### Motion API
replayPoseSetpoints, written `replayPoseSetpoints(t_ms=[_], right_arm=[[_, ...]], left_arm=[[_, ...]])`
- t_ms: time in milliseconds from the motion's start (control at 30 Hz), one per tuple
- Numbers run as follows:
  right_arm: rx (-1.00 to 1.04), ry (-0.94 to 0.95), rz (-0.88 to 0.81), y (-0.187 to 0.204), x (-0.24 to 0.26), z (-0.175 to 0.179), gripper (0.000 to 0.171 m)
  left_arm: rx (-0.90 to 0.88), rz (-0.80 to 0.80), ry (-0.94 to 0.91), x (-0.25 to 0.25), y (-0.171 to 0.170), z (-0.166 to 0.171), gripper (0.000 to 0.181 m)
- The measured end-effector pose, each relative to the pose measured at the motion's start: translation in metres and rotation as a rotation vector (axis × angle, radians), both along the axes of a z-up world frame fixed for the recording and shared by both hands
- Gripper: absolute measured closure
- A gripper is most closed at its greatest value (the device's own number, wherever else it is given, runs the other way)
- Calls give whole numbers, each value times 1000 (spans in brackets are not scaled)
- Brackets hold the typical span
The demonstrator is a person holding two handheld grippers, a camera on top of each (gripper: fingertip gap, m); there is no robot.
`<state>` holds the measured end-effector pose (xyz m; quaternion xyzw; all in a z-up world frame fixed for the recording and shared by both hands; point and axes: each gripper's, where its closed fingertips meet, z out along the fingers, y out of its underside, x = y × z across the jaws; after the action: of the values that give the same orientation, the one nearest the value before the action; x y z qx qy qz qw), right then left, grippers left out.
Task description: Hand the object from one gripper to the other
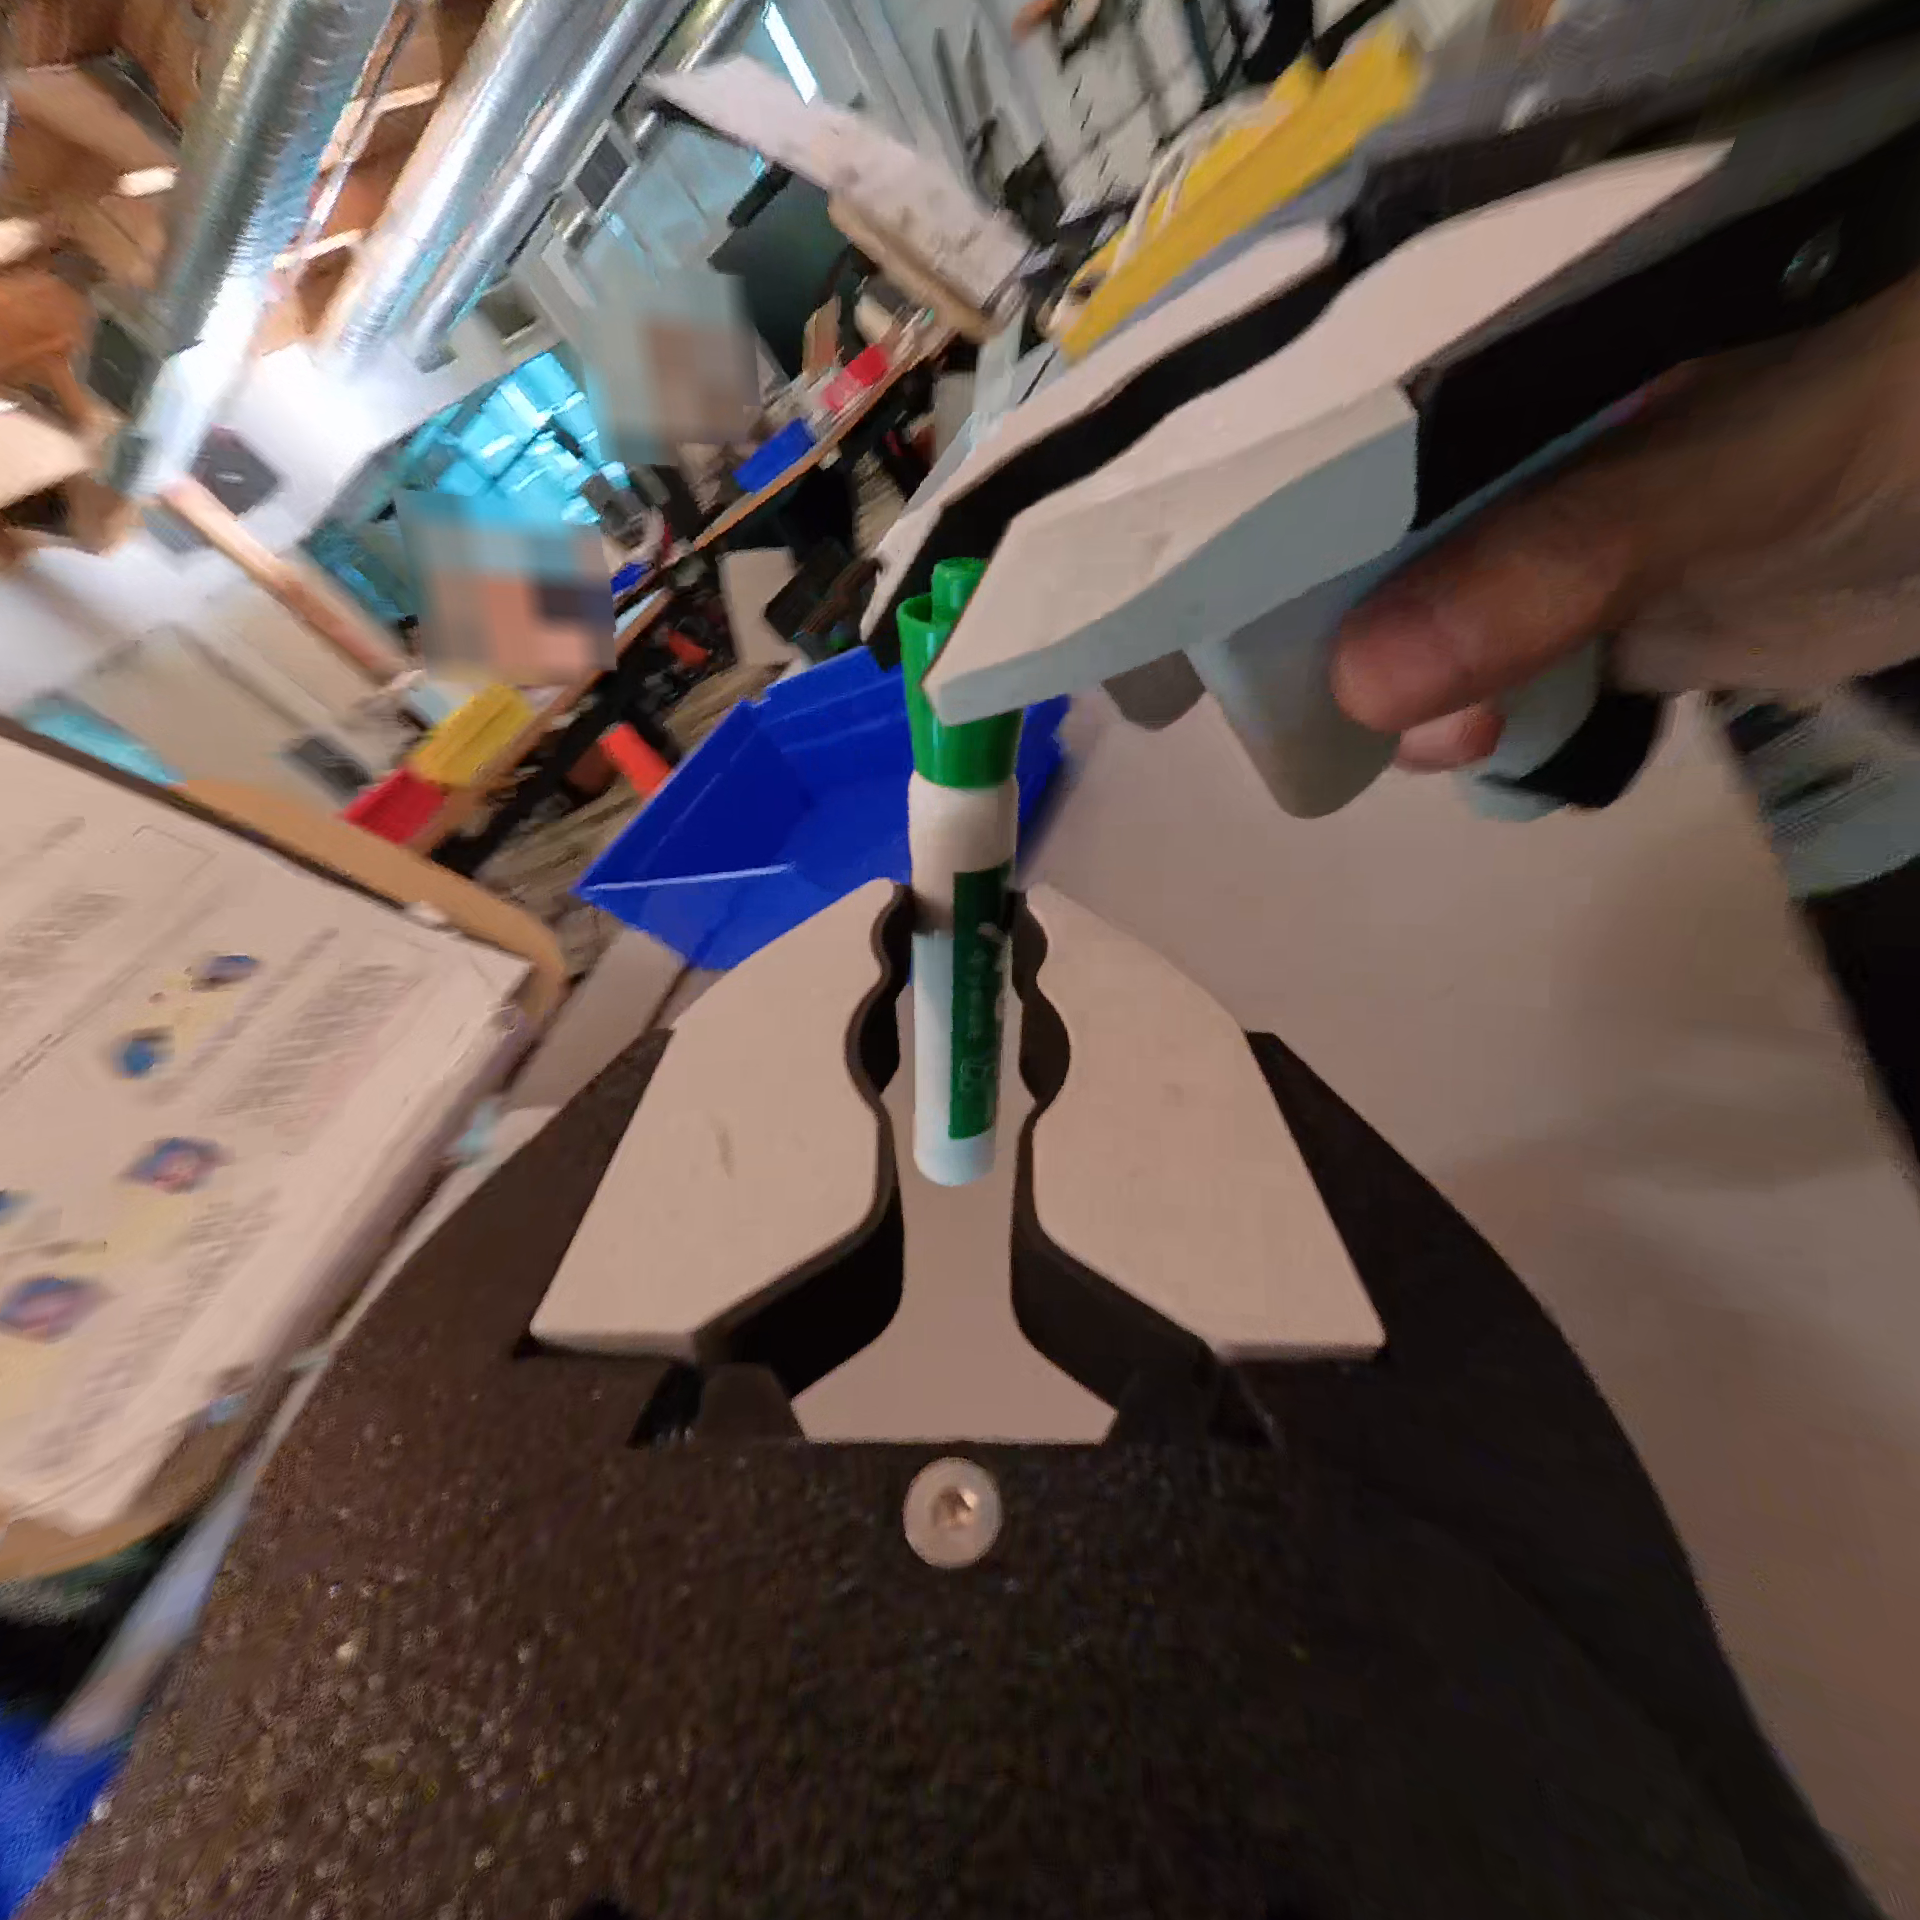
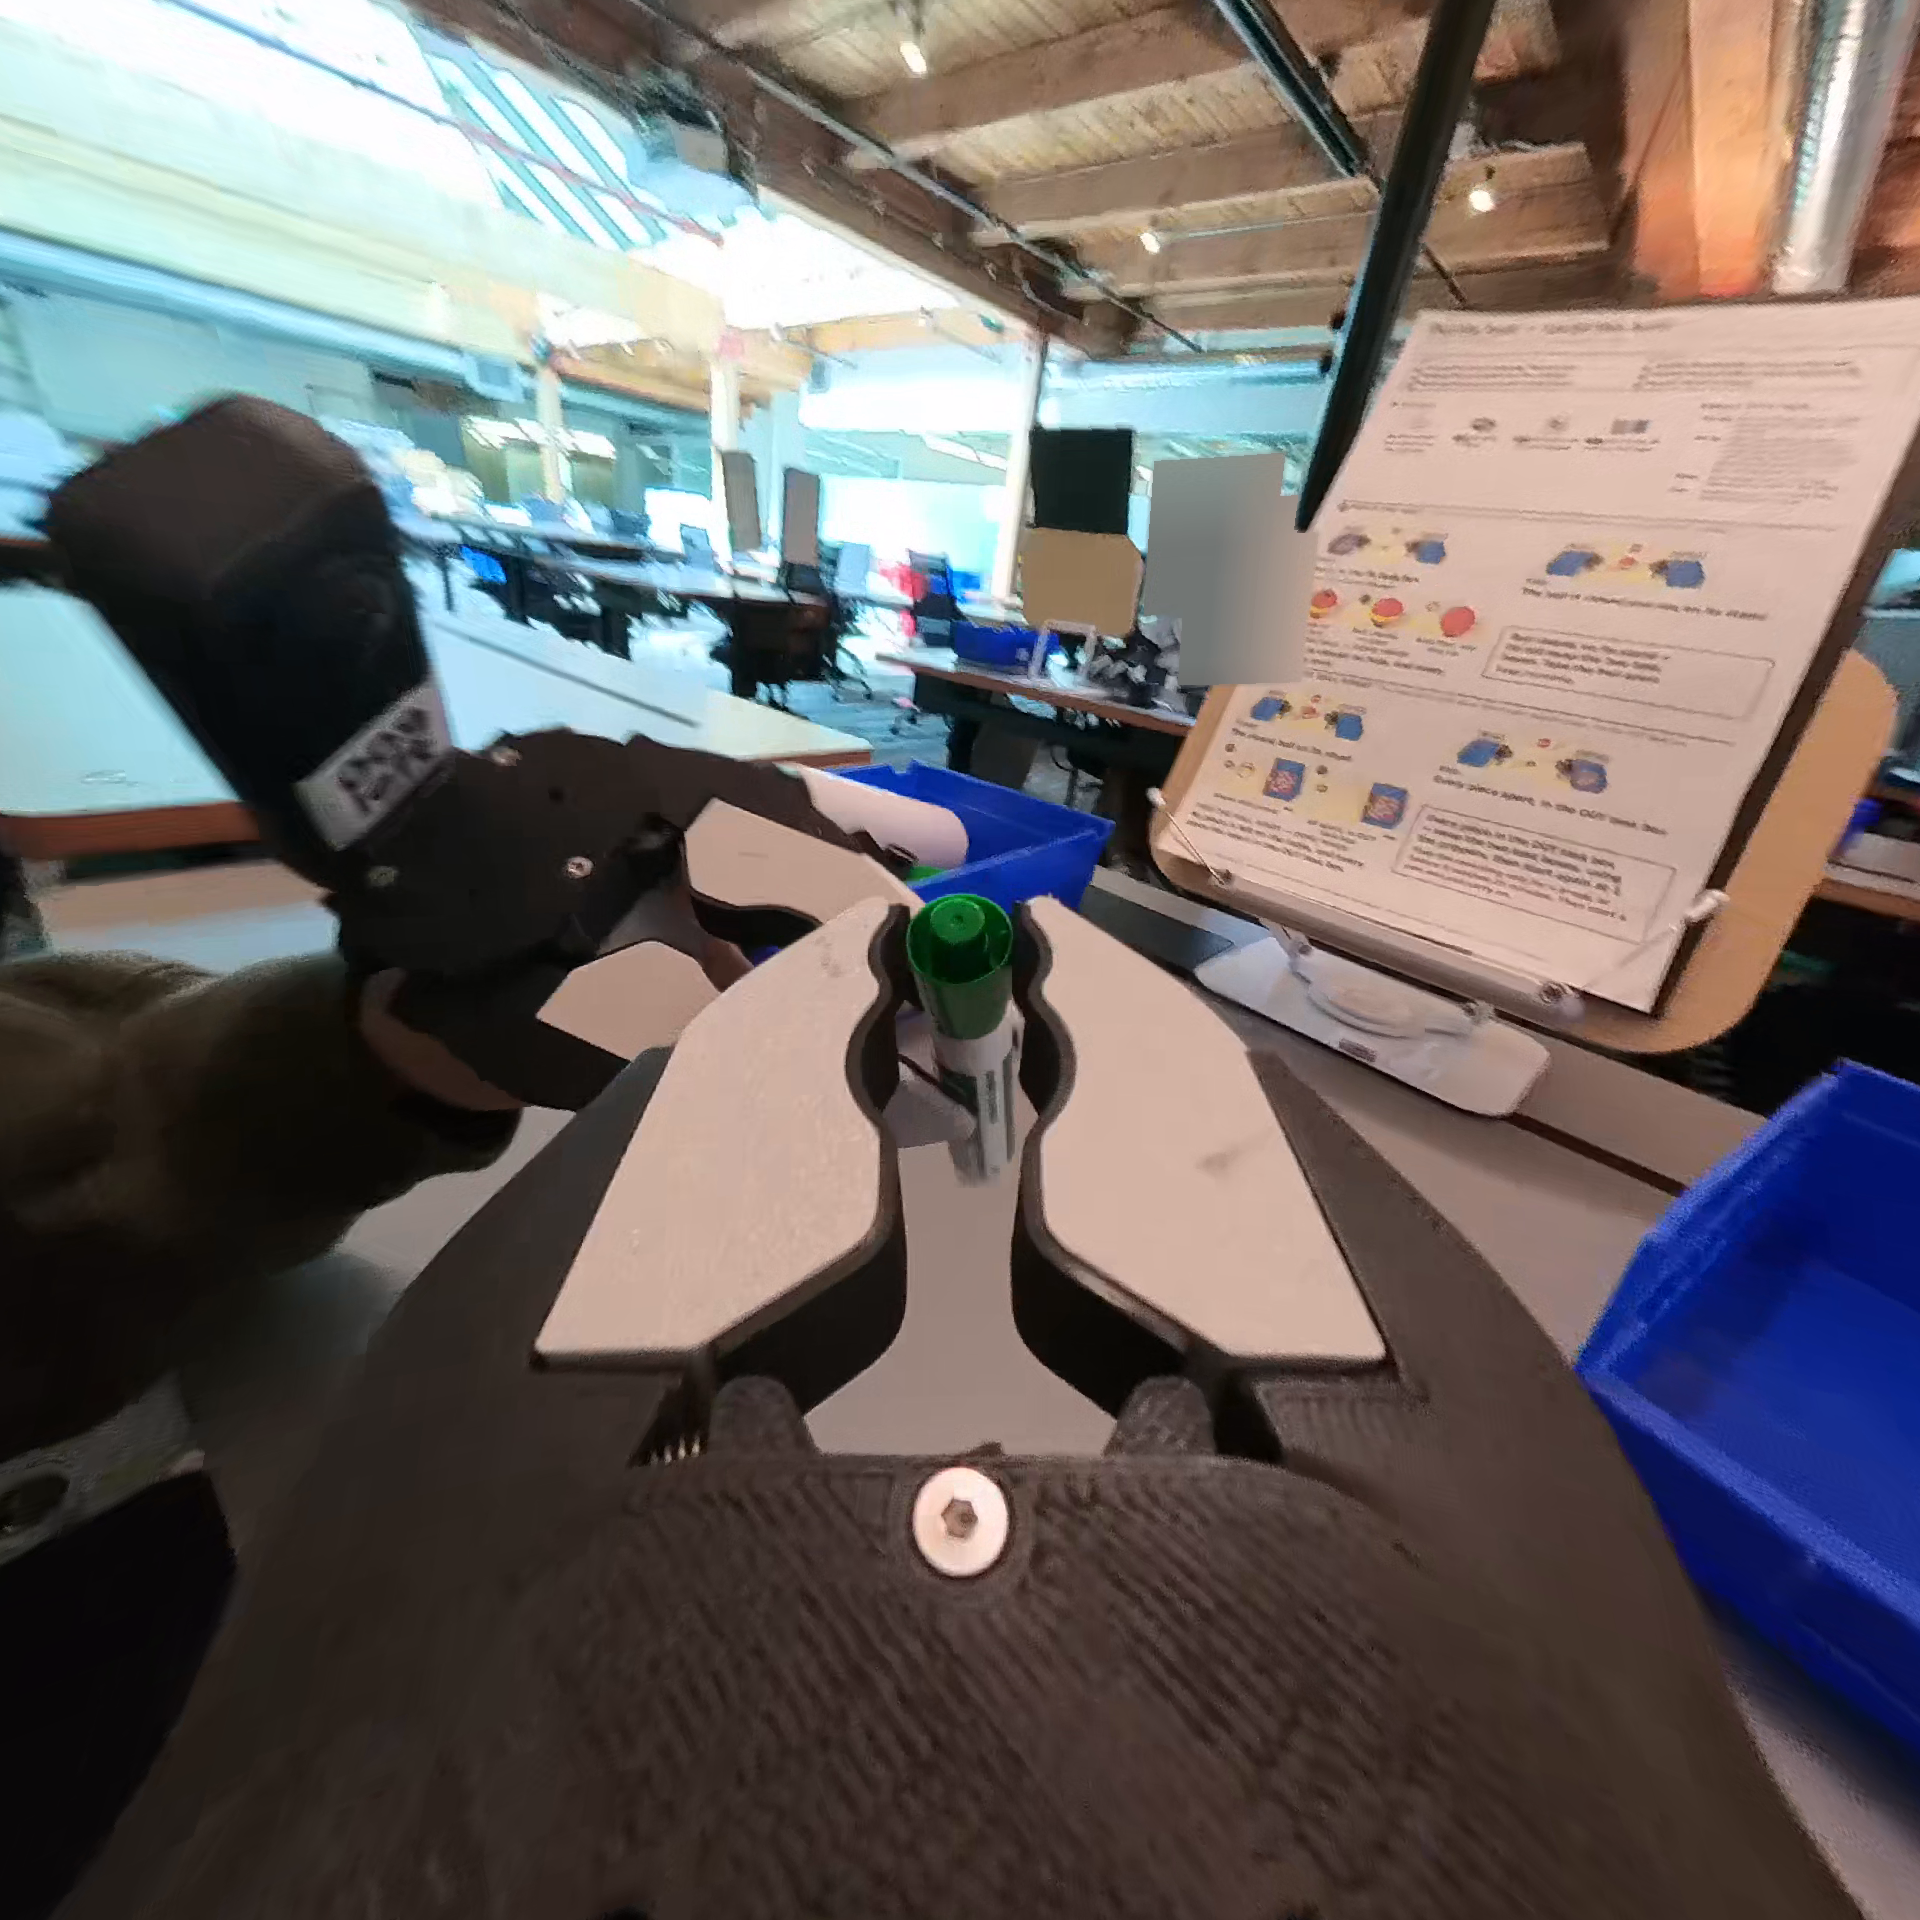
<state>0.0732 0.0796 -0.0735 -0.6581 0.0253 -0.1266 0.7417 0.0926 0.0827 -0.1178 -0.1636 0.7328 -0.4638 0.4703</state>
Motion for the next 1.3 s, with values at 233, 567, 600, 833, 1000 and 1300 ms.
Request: replayPoseSetpoints(t_ms=[233,567,600,833,1000,1300], right_arm=[[541,110,293,-57,-11,53,153],[653,88,407,-65,-23,56,152],[635,81,406,-64,-23,55,152],[358,101,162,-50,11,26,145],[-27,497,121,-40,28,-14,103],[-452,-222,73,-18,-6,-43,104]], left_arm=[[-808,-426,468,-23,-2,30,106],[-1352,-1009,890,-51,-29,53,152],[-1363,-1005,881,-50,-27,53,160],[-1203,-738,672,-30,-9,37,160],[-624,-486,93,-30,12,30,161],[-212,-495,-82,-47,17,9,161]])
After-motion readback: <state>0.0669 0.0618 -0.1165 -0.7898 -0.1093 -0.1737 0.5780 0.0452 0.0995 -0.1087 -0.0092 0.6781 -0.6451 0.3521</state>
